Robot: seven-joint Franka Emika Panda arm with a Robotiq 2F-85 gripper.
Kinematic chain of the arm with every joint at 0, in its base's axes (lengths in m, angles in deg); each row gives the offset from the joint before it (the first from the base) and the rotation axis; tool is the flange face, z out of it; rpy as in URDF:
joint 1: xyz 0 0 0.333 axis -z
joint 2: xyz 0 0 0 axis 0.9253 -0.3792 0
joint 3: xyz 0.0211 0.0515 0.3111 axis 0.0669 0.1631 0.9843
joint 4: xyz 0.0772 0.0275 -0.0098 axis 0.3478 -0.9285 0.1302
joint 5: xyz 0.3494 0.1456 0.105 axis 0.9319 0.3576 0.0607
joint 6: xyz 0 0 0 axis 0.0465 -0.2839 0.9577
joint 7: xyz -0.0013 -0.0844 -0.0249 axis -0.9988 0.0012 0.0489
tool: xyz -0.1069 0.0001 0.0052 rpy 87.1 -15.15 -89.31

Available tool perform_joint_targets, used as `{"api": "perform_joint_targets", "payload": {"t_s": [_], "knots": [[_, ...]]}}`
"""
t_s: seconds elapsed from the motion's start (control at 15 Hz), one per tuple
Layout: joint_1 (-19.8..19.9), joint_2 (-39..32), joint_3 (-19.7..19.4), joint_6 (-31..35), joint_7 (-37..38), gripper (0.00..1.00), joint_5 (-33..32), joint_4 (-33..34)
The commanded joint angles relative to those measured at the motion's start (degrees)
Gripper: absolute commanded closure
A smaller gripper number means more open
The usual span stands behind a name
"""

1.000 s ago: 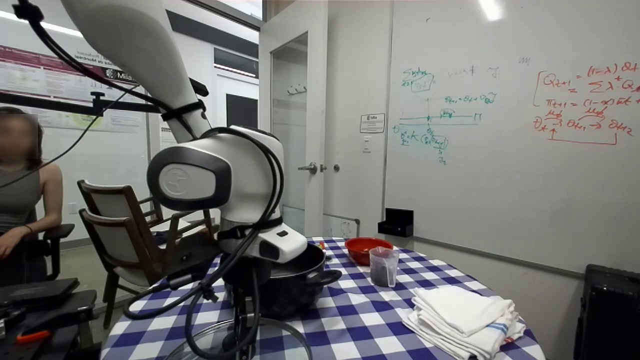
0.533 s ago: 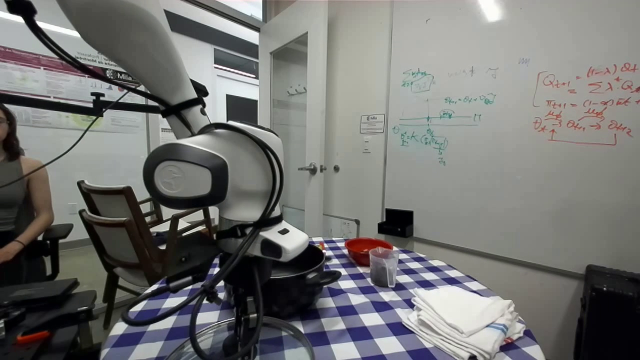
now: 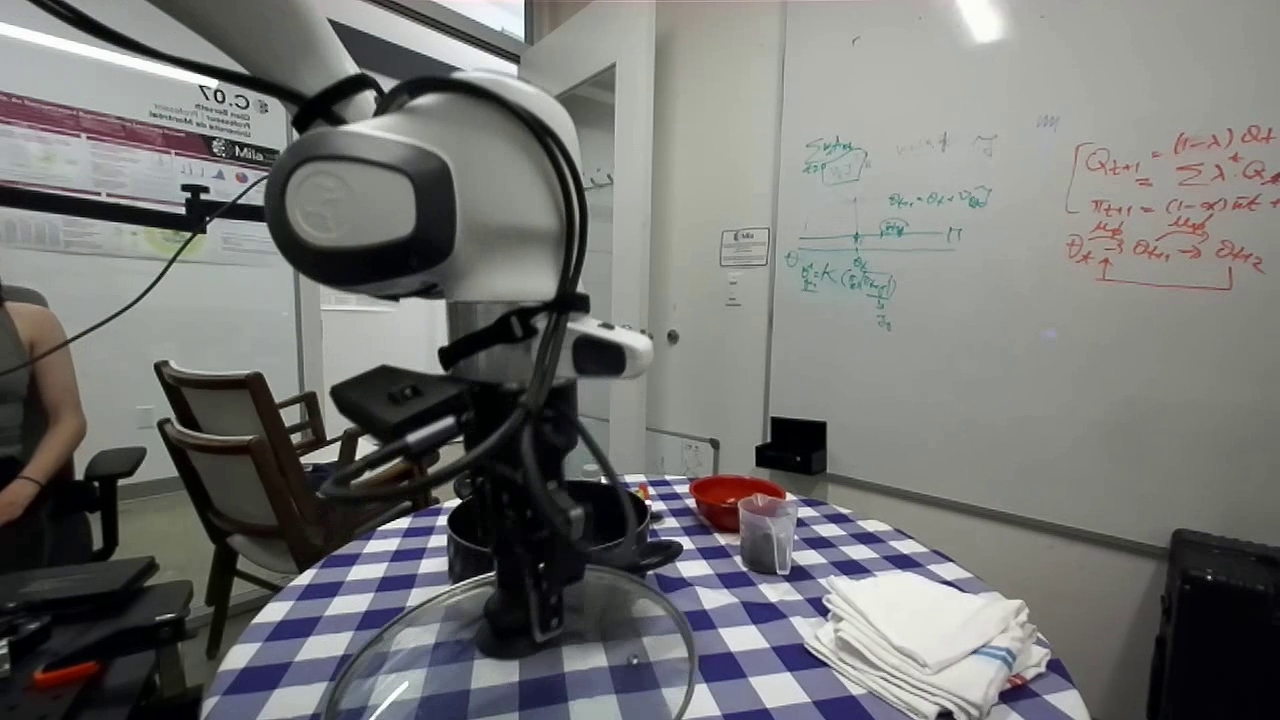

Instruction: Put the glass lid on the black pot

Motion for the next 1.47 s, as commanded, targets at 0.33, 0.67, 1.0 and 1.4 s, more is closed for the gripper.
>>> {"api": "perform_joint_targets", "payload": {"t_s": [0.33,0.67,1.0,1.4], "knots": [[-11.66,5.66,1.94,-13.14,-13.95,0.74,1.94,12.4],[-16.02,1.31,4.92,-12.27,-26.48,0.74,9.31,16.91],[-15.91,-2.42,8.72,-14.09,-41.91,0.74,18.16,19.04],[-16.18,-1.36,11.07,-15.09,-50.64,0.74,22.79,16.49]]}}
